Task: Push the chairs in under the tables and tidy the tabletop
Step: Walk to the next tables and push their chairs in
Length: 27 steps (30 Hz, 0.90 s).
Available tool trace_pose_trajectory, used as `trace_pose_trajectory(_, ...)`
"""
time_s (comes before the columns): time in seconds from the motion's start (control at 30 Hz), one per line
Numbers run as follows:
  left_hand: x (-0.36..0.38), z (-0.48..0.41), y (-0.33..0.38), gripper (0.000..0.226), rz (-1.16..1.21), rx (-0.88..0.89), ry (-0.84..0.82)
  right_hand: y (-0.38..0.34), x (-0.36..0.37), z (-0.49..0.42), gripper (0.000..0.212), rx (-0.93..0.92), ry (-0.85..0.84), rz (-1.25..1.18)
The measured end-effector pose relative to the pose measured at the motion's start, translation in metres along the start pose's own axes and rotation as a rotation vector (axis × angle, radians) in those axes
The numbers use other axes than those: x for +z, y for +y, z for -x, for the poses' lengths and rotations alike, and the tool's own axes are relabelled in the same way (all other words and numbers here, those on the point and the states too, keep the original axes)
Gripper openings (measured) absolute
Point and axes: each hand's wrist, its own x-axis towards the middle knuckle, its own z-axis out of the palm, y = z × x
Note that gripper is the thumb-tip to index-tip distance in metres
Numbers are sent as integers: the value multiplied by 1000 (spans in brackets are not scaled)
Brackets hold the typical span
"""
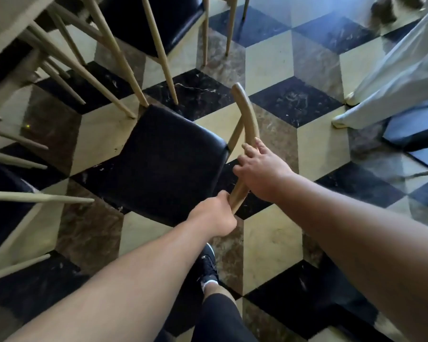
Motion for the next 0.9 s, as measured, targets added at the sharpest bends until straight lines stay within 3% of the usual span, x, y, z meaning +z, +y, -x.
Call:
trace_pose_trajectory(0.23,-19,18,-48,58,-2,-32,50,-24,-30,-35,41,-116,-30,129)
trace_pose_trajectory(0.37,-39,22,-83,44,40,-42,99,-40,-53,-62,41,-197,-22,166)
trace_pose_trajectory(0.57,-73,17,-139,51,132,-94,137,-68,-89,-113,36,-218,8,199)
trace_pose_trajectory(0.73,-113,9,-192,45,87,-78,183,-94,-130,-162,40,-236,15,209)
trace_pose_trajectory(0.9,-158,3,-251,22,31,-120,250,-109,-172,-216,40,-224,46,237)
